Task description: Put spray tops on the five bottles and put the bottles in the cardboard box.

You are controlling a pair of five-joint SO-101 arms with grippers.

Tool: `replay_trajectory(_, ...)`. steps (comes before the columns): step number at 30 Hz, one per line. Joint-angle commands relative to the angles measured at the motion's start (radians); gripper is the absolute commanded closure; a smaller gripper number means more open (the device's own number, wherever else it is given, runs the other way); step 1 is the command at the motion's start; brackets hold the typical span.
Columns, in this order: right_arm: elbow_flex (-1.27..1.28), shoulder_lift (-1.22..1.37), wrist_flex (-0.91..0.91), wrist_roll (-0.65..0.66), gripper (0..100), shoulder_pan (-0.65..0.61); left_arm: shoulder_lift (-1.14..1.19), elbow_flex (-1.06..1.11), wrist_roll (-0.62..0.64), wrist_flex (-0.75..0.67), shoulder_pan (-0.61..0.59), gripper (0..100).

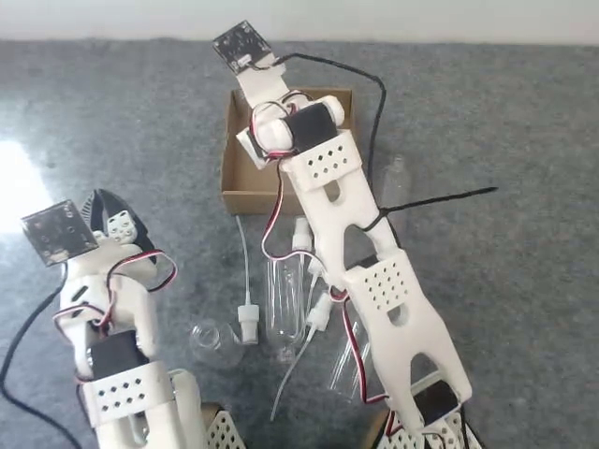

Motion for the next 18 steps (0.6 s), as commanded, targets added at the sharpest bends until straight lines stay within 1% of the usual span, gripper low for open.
replay_trajectory(1,-0.058,-0.162,0.104,-0.011,71.7,-0.033,0.003,-0.001,0.000,-0.061,-0.002,98)
replay_trajectory(4,-0.052,-0.191,0.105,-0.057,74.5,-0.028,0.003,-0.001,0.000,-0.061,-0.002,98)
replay_trajectory(7,-0.052,-0.213,0.105,-0.043,77.5,-0.036,0.003,-0.001,0.000,-0.061,0.000,98)
replay_trajectory(11,-0.037,-0.243,0.108,-0.041,77.5,-0.041,0.003,-0.001,0.000,-0.061,0.000,98)
replay_trajectory(14,0.072,-0.309,0.108,-0.041,77.5,-0.031,0.003,-0.001,0.000,-0.061,0.000,98)
replay_trajectory(18,0.318,-0.481,0.107,-0.046,77.5,-0.038,0.003,-0.001,0.000,-0.061,0.000,98)
